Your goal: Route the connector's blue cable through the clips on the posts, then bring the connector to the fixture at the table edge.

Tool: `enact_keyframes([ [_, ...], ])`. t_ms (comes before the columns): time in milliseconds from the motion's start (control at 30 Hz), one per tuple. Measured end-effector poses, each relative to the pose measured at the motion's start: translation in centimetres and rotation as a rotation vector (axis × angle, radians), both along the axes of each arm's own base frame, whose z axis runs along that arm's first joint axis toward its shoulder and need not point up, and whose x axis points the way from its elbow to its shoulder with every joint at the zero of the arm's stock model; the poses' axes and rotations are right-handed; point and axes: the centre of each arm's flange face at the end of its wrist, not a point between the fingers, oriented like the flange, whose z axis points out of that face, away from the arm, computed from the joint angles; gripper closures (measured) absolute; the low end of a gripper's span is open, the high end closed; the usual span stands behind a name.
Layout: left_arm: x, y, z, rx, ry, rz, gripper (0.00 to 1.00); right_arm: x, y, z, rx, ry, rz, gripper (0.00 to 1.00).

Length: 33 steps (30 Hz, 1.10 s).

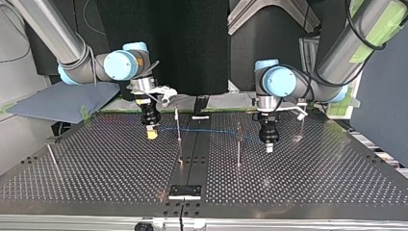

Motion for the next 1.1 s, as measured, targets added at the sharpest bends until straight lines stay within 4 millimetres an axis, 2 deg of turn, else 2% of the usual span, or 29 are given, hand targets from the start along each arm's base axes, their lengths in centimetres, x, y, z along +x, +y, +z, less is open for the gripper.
enact_keyframes([
  [200,0.1,0.1,0.0,-0.019,-0.001,-0.010,1.00,0.0,0.0,0.0,0.000,0.002,0.008,1.00],
  [267,0.1,0.2,0.0,-0.025,0.000,-0.010,0.85,0.1,0.0,0.0,0.000,0.002,0.012,1.00],
  [300,0.1,0.3,-0.1,-0.029,0.000,-0.010,0.85,0.1,0.0,0.0,0.000,0.002,0.014,1.00],
  [333,0.1,0.3,-0.1,-0.032,0.001,-0.010,0.71,0.1,0.1,0.0,0.001,0.003,0.017,1.00],
  [367,0.1,0.3,-0.1,-0.035,0.001,-0.010,0.60,0.1,0.1,0.0,0.001,0.003,0.018,1.00],
  [400,0.1,0.4,-0.1,-0.036,0.002,-0.008,0.60,0.1,0.1,0.0,0.002,0.004,0.019,1.00],
  [433,0.1,0.4,-0.2,-0.037,0.003,-0.005,0.45,0.1,0.1,-0.1,0.003,0.004,0.020,1.00],
  [600,0.0,0.8,-0.3,-0.037,0.013,0.019,0.45,0.2,0.2,-0.1,0.007,0.007,0.024,1.00],
  [633,0.0,0.8,-0.3,-0.037,0.013,0.021,0.08,0.2,0.3,-0.1,0.007,0.007,0.024,1.00],
  [900,-0.8,0.6,-1.3,-0.040,0.048,0.002,0.08,0.3,0.3,-0.2,0.010,0.008,0.025,1.00],
  [1100,-1.7,0.0,-2.5,-0.051,0.075,-0.054,0.03,0.4,0.4,-0.2,0.010,0.008,0.027,1.00],
])
